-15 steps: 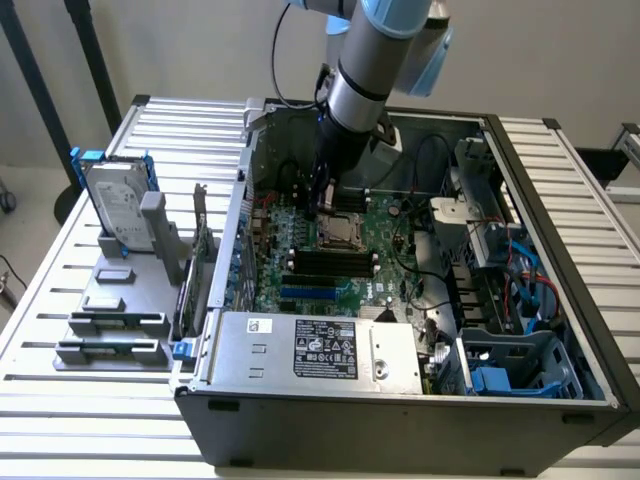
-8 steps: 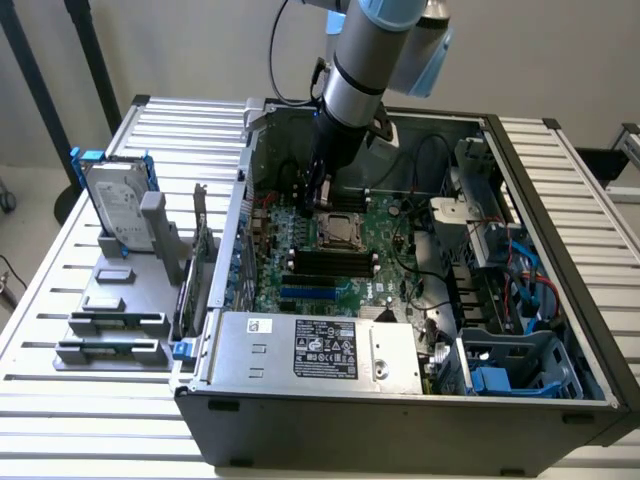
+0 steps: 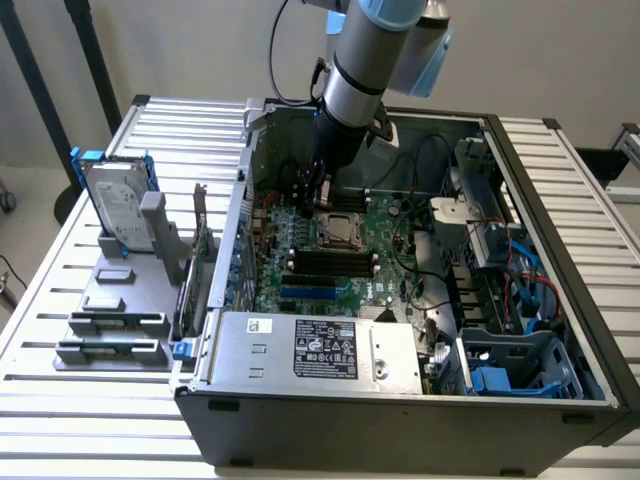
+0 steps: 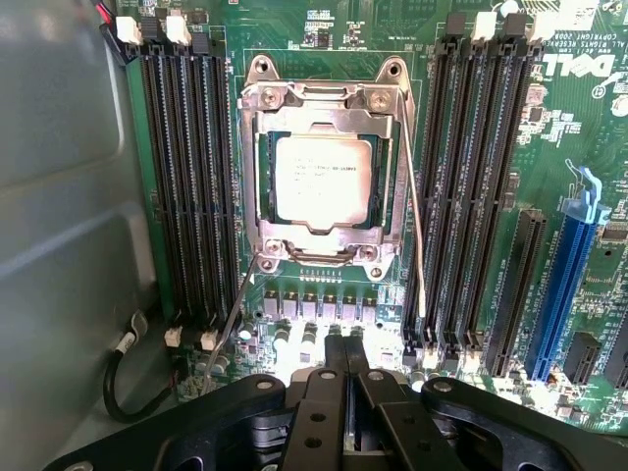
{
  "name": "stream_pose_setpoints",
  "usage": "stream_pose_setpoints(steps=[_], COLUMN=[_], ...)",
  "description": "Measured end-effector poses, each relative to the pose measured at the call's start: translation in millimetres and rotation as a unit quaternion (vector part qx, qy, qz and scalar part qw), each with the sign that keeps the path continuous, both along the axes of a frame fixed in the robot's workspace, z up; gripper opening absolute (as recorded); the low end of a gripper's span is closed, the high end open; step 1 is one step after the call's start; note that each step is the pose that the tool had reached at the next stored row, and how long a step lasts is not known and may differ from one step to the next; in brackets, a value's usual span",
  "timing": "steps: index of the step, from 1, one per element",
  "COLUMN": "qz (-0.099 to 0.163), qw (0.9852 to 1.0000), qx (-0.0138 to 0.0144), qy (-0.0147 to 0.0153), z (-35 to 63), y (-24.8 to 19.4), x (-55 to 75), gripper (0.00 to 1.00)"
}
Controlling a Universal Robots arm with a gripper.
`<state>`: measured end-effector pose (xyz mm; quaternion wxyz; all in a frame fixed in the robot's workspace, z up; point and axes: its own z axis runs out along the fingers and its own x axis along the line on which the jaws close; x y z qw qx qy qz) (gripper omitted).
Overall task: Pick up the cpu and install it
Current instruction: 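Install the first cpu locking lever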
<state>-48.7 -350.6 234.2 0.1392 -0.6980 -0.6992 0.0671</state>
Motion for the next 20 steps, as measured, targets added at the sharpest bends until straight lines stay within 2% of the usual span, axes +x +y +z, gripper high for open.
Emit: stream_pose_setpoints(steps=[3,7,13,15,16,17,20], qz=[-0.001,-0.017,-0.021,-0.022,-0.023,-0.025,-0.038], qw=[1.0000,0.9999,0.9998,0.9997,0.9997,0.9996,0.9992], qx=[0.0000,0.0004,0.0024,0.0044,0.0065,0.0099,0.0152], qy=[0.0000,0.0014,0.0016,0.0020,0.0030,0.0040,0.0056], z=[0.0,0.2,6.5,7.3,7.8,8.2,8.5], y=[0.0,-0.4,-5.5,-7.2,-8.0,-8.4,-8.4], x=[0.0,-0.6,-4.5,-7.3,-8.2,-8.8,-9.7], gripper=[0.11,0.11,0.11,0.11,0.11,0.11,0.11])
